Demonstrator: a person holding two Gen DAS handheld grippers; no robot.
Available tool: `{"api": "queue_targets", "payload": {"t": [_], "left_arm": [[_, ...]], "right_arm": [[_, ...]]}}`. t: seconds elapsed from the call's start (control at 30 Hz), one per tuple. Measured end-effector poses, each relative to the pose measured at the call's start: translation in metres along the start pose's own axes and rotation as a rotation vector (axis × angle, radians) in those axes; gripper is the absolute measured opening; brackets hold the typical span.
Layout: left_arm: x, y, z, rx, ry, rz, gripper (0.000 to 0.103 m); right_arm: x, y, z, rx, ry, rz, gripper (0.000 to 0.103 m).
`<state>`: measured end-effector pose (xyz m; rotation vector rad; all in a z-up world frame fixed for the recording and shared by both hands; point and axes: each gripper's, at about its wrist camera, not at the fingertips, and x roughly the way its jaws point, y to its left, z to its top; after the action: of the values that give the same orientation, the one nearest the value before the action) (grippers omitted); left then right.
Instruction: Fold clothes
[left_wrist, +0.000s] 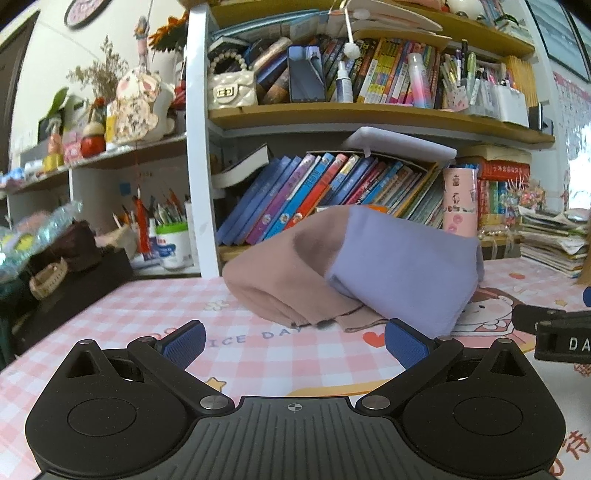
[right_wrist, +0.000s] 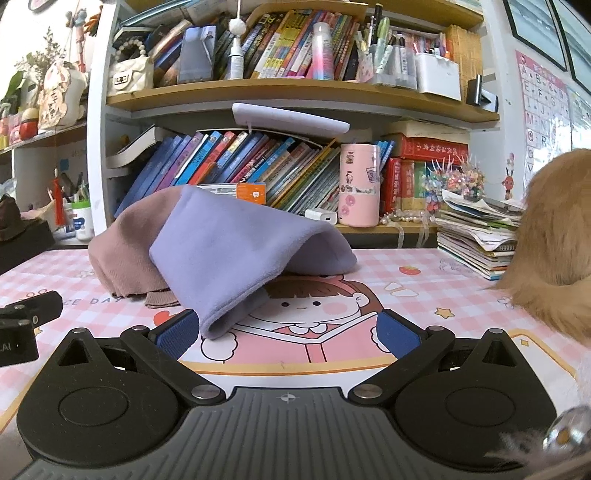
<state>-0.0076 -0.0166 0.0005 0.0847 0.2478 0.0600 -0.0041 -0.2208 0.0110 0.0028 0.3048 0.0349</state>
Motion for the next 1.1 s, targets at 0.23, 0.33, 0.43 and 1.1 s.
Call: {"api": "queue_targets", "payload": {"t": [0.23, 0.33, 0.43, 1.1], "left_arm": [[-0.002, 0.002, 0.0, -0.012, -0.01, -0.02, 0.103], [0.002, 0.004, 0.001, -0.021, 0.01, -0.047, 0.103], [0.008, 0.003, 0.002, -0.011, 0.042, -0.086, 0.103], [0.06, -0.063, 0.019, 0.264, 0.047, -0.3, 0.103]], "right_arm": [[-0.001, -0.008, 0.0, 0.046, -0.002, 0.029, 0.103], [0.005, -0.017, 0.0, 0.095, 0.033, 0.059, 0.103], [0.015, -0.03, 0.0, 0.176, 0.087, 0.11, 0.103], [0.147, -0.093, 0.043, 0.69, 0.226, 0.417, 0.099]]}}
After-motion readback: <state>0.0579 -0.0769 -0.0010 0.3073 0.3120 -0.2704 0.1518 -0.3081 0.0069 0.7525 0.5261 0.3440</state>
